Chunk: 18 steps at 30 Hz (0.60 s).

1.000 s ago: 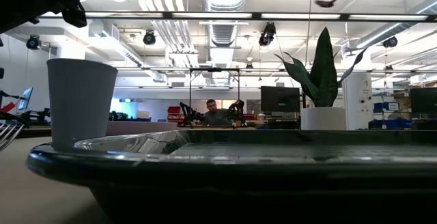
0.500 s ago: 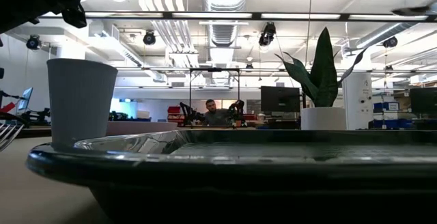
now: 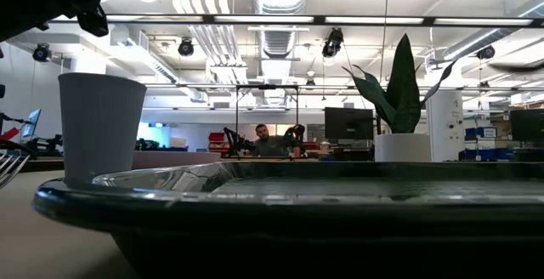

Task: Pick and place plate/cup/fork/spoon on tray
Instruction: Put the orange spoon on the dark green serving tray

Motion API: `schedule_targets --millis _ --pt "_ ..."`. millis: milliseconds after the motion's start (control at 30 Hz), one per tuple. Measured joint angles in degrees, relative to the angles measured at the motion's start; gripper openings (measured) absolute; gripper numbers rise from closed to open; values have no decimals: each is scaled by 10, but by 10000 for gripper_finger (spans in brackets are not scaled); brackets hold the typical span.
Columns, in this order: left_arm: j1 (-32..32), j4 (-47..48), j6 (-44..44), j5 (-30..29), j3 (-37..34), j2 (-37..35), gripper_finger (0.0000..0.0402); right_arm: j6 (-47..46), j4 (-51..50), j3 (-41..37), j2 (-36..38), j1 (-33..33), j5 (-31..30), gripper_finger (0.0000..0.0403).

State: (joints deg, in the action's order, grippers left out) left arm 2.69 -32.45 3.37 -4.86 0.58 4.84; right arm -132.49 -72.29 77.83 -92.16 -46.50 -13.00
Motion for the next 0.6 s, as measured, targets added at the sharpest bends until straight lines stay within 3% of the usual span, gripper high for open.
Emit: schedule_targets --millis 367,600 --pt "0 5 -1 0 0 0 0 -5 126 -241 152 -1 26 8" --pt "0 5 -1 0 0 0 0 -13 262 -361 184 -4 53 8"
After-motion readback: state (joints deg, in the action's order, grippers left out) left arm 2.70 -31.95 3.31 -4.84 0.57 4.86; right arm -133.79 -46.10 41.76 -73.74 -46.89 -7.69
